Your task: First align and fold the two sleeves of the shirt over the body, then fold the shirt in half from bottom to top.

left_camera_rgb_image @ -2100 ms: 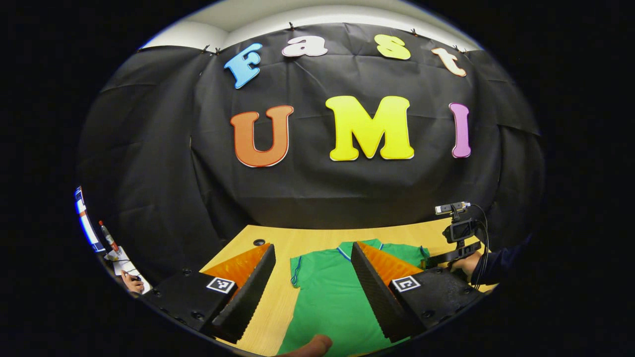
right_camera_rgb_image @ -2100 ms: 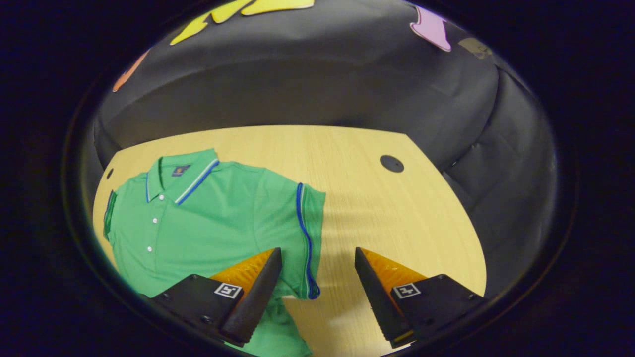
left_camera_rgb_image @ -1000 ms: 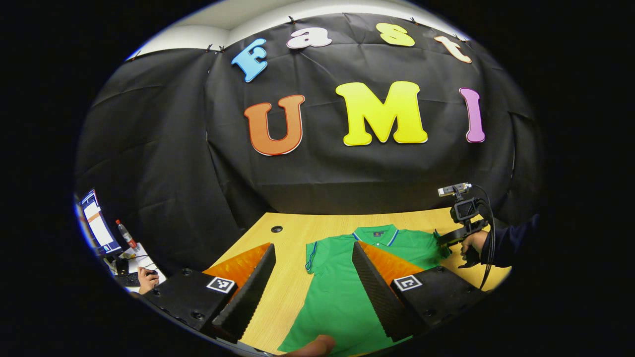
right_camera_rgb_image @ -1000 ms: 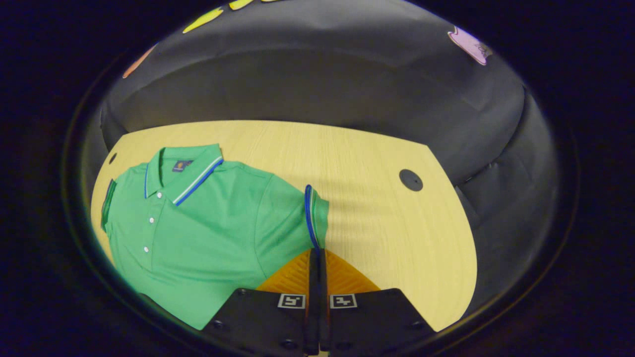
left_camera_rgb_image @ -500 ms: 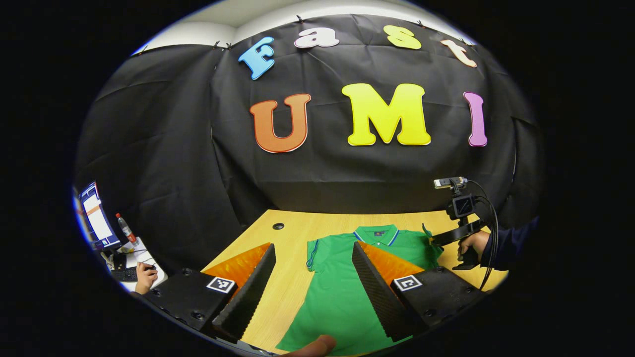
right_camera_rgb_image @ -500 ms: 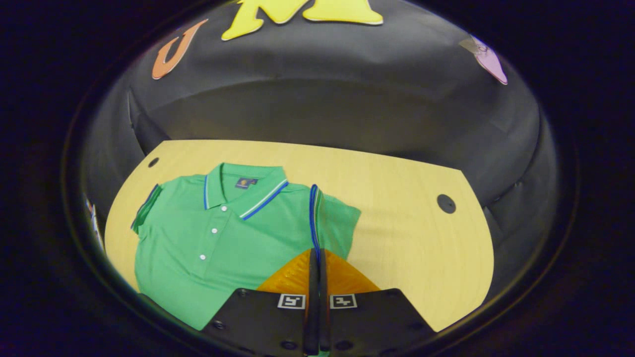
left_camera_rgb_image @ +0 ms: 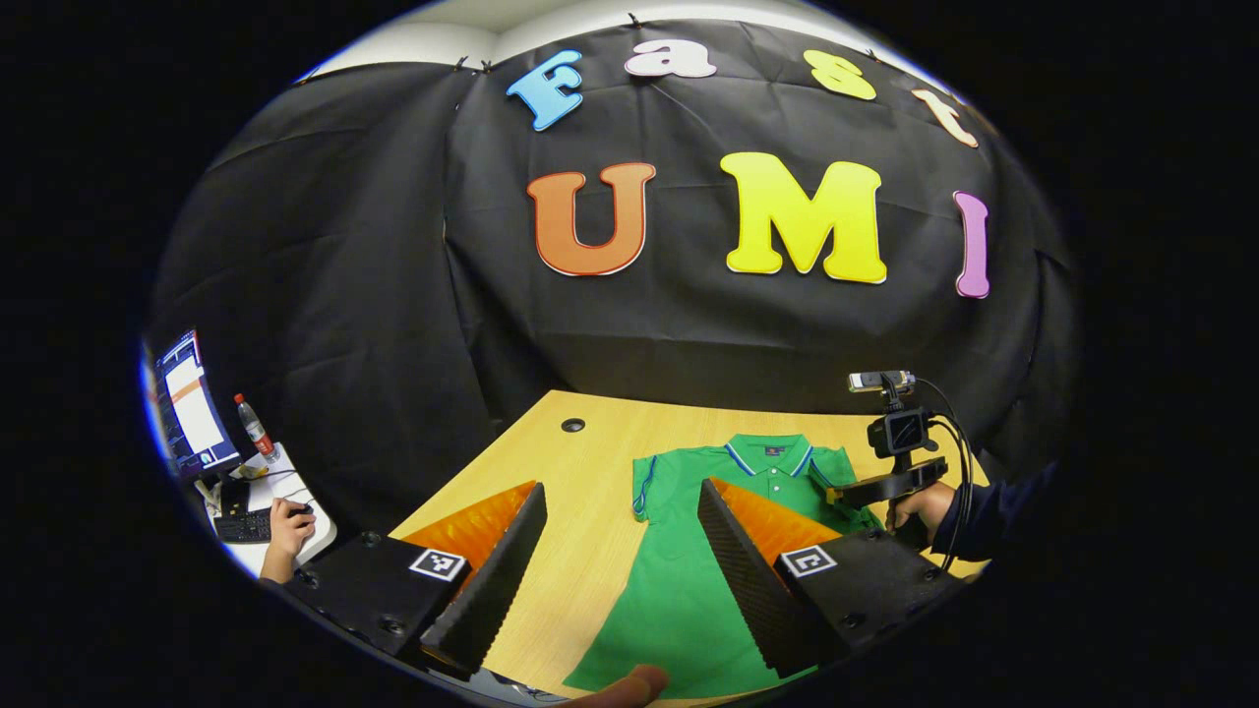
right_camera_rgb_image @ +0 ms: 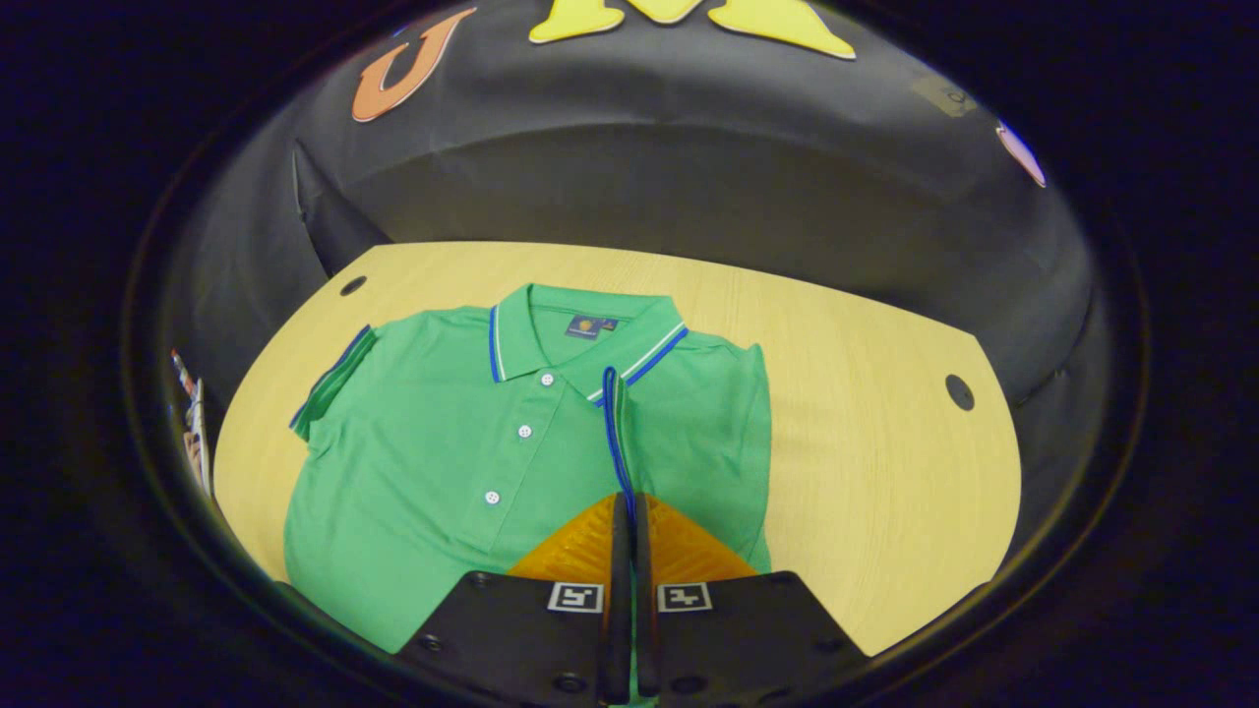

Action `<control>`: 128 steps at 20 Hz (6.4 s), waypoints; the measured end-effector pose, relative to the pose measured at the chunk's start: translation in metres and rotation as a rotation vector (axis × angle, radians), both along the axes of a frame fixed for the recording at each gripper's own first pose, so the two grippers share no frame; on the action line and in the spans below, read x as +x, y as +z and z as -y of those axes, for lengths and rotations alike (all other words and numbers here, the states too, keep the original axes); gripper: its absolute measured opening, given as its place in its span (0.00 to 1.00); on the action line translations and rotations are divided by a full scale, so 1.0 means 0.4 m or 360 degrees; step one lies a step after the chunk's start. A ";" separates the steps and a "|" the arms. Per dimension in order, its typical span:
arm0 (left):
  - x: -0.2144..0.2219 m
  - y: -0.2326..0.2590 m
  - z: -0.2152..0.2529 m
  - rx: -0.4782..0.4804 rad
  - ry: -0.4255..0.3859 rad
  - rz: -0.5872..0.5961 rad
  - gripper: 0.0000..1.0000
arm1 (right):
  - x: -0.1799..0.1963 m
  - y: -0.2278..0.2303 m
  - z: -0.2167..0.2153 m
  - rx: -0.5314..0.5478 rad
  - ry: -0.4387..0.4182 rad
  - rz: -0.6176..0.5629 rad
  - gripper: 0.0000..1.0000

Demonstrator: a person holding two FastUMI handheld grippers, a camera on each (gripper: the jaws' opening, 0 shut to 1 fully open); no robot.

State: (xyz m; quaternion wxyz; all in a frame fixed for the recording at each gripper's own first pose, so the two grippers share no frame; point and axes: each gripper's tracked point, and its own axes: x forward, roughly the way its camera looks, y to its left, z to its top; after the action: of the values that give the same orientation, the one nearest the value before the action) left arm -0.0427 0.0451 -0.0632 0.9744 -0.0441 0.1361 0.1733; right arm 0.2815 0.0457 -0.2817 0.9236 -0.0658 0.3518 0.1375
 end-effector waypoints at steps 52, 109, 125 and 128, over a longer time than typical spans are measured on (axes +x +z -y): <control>0.706 -0.567 -0.119 -0.0067 -0.0431 -0.0966 0.04 | -1.001 0.823 0.490 0.0080 -0.0929 0.1020 0.96; -0.129 -0.687 0.088 -0.0422 -0.0479 -0.1450 0.99 | -0.861 -0.158 0.355 -0.0072 -0.0524 -0.0805 0.96; -0.032 -0.505 0.267 -0.0458 -0.0523 -0.1714 0.84 | -0.865 -0.199 0.349 -0.0080 -0.0521 -0.0967 0.93; 0.028 -0.448 0.318 -0.0453 -0.0548 -0.1742 0.65 | -0.860 -0.199 0.342 -0.0098 -0.0488 -0.0981 0.65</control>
State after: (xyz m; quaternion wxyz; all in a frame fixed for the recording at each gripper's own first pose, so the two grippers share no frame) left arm -0.0314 -0.0821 -0.2426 0.7610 -0.0557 0.6462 -0.0098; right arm -0.0627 -0.0913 -0.3613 0.7814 0.0045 0.6240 0.0000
